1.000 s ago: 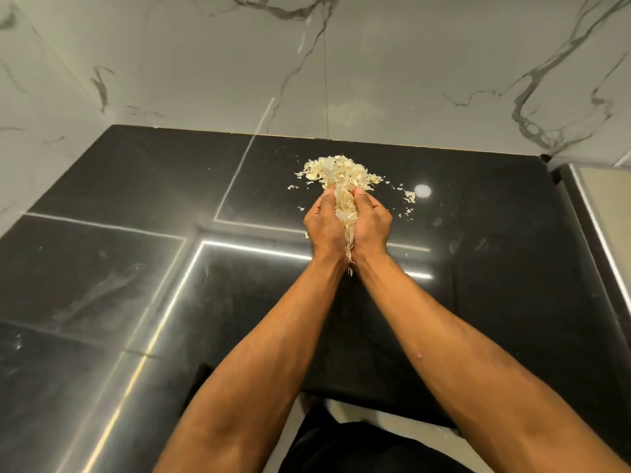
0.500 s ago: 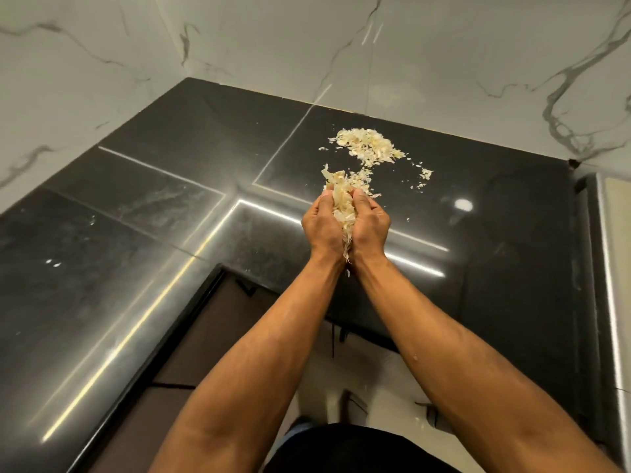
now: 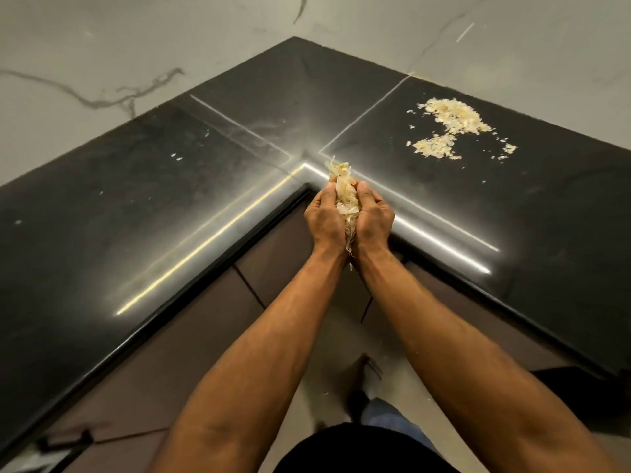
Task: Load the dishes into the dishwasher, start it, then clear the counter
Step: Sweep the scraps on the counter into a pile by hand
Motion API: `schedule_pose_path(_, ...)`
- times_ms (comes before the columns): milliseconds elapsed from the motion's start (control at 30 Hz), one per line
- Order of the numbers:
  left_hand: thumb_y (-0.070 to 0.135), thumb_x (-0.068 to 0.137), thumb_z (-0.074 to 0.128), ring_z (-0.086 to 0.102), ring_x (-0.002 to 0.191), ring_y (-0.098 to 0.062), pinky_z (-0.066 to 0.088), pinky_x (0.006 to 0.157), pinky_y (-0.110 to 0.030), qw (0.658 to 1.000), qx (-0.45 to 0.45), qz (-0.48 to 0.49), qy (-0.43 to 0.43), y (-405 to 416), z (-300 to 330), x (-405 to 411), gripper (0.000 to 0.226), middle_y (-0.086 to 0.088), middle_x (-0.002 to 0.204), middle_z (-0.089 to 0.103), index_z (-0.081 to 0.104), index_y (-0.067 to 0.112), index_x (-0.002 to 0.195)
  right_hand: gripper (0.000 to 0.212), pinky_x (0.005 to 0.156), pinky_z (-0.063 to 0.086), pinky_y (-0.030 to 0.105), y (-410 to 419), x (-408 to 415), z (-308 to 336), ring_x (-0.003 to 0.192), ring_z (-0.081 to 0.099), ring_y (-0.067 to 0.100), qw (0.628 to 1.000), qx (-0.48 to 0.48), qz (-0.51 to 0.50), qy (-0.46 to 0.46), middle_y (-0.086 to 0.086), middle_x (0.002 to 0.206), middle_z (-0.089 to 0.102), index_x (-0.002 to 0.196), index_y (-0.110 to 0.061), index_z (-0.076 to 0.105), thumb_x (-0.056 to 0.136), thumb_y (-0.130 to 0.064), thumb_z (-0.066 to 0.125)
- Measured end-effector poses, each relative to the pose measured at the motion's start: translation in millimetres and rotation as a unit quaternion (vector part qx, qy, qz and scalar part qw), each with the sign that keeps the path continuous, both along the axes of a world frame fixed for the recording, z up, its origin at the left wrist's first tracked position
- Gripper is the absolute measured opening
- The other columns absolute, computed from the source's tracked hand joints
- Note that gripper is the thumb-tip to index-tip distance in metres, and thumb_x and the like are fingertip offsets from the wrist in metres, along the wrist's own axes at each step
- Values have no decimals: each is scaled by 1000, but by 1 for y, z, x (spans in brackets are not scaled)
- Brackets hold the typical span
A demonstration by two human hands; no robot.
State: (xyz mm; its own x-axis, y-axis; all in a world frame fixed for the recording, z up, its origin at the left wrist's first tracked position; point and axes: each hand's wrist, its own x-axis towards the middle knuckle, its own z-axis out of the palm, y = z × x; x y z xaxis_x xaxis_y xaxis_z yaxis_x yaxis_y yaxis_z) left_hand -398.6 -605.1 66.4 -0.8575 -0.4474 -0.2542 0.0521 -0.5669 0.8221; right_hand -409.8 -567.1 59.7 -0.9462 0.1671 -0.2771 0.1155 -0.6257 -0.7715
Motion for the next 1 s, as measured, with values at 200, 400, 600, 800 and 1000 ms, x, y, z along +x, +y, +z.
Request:
schedule_pose_path(200,10,102,43,58,52,-8,48,51,-22,998,22,59,12,-45,-10,73,35,4,57,62,64,9,74,22,60,58,27,-45,72,-6,65,69,19,997,-2,76,-9,7,70,71,85,0,68,98,-6,52)
schedule_pose_path(400,5,100,42,59,52,-7,49,51,-20,985,49,163,6,-84,-20,131,32,3,58,64,64,6,78,25,58,57,26,-90,125,-16,59,68,16,987,-1,160,-25,7,67,70,82,2,67,99,-3,49)
schedule_pose_path(600,4,100,45,59,49,-4,48,50,-18,957,58,280,-45,-120,-51,185,29,7,55,64,64,7,79,24,62,59,29,-133,172,-52,63,69,21,966,8,252,-58,12,72,71,83,2,68,98,-3,51)
schedule_pose_path(800,4,100,45,61,50,-4,49,50,-18,922,91,365,-92,-152,-127,238,26,6,56,66,64,6,81,21,70,58,33,-173,220,-146,80,67,31,933,31,342,-107,25,93,69,97,9,67,98,-5,52)
schedule_pose_path(1000,8,93,53,62,56,-12,48,52,-21,898,108,397,-156,-181,-246,281,21,-1,63,67,66,8,76,23,58,54,24,-201,260,-257,60,66,16,913,74,377,-135,6,67,70,81,-2,69,97,-3,53)
